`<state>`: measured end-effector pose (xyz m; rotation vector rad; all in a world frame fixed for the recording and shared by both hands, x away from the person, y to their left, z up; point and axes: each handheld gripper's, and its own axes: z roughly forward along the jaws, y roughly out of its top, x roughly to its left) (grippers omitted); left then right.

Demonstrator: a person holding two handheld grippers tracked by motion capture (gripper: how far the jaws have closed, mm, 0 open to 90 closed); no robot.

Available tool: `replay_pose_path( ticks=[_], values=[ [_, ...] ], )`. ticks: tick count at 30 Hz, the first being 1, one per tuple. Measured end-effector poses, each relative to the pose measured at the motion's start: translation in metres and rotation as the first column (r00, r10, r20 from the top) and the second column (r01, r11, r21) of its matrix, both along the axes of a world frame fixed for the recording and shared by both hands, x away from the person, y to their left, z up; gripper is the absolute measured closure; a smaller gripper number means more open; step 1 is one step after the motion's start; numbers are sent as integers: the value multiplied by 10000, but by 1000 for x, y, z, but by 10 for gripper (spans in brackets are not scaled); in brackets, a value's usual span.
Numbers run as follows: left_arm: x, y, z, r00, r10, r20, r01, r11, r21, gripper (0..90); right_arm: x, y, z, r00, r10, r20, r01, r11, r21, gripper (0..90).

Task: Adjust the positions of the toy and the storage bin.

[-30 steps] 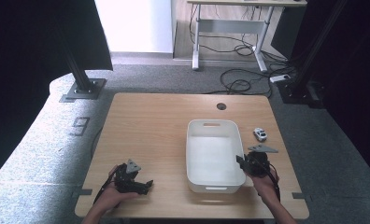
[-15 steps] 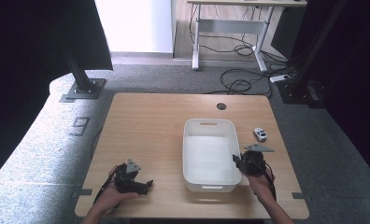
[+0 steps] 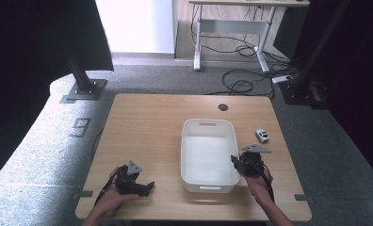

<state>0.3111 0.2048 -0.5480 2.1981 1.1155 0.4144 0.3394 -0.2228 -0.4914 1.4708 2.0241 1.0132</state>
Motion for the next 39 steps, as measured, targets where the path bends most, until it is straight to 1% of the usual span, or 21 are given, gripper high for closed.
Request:
replay_pose_path(
  ticks=[20,31,39],
  values=[
    [0,0,0,10000,-7,2,7,10000,8,1,6,17,0,10000,96,-1,-96,9999,38,708],
    [0,0,0,10000,-22,0,22,10000,-4,1,9,29,-1,9997,249,20,-249,9997,13,700],
    [0,0,0,10000,-20,1,20,10000,-6,1,10,33,-2,9994,345,7,-345,9994,35,694]
  ],
)
